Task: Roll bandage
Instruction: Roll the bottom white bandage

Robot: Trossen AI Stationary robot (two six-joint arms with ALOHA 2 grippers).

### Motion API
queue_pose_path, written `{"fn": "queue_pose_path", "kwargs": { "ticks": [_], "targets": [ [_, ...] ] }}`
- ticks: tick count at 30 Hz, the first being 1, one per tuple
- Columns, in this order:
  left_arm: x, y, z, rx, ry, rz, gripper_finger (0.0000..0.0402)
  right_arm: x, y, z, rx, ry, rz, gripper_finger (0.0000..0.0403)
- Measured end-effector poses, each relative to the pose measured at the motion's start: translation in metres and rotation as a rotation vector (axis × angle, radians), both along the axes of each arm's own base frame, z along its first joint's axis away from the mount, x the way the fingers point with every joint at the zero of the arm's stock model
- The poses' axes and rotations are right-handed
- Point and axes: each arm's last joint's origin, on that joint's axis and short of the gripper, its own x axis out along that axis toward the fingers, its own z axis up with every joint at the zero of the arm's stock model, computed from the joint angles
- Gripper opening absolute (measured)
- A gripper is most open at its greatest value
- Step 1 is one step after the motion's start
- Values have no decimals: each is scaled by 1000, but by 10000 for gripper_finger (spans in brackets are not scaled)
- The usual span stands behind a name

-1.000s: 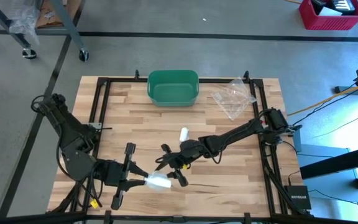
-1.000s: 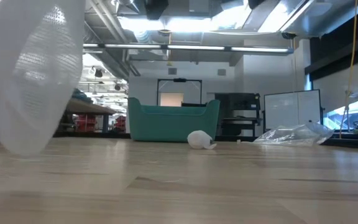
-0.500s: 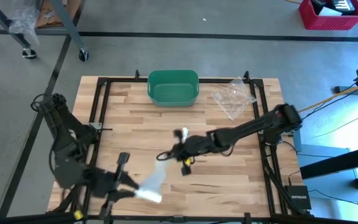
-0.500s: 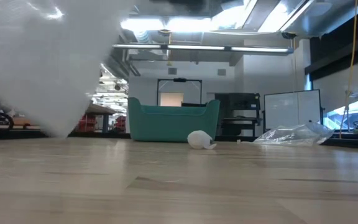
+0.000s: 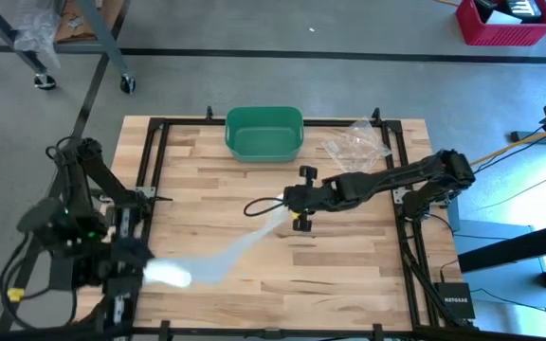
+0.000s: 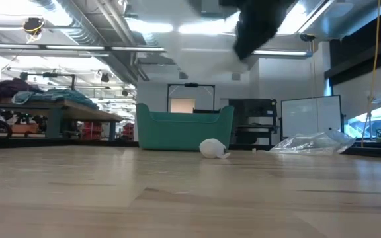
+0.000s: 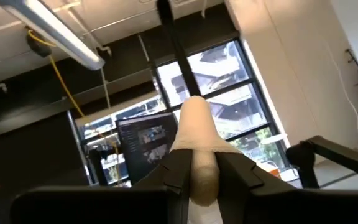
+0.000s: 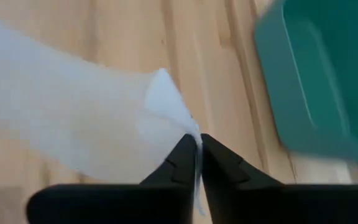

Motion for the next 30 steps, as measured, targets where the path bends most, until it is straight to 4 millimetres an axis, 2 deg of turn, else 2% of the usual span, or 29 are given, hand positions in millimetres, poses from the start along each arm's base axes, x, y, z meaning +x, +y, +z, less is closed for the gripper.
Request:
{"fn": "queue_pose_path", "kwargs": {
  "ticks": [4,7,10,14,19,22,26,30],
  "targets": [
    [0,13,4,-14,21,47,45,-11,-14,-6,10,131,-89,75],
    [11,17,-3,10,104,142,45,-24,-18,-3,23,201,-126,125],
    [26,17,-18,28,172,125,45,-38,-15,10,43,202,-115,167],
    [44,19,-40,18,220,90,45,-56,-7,37,85,81,-89,203],
    [64,27,-74,-39,296,126,45,-71,7,62,97,-65,-6,221],
    [73,30,-101,-59,359,158,45,-73,15,68,77,-197,55,222],
    [70,31,-136,-68,459,310,45,-67,26,56,70,-345,138,223],
    [68,38,-135,-137,436,332,45,-58,32,40,66,-490,164,223]
  ]
}}
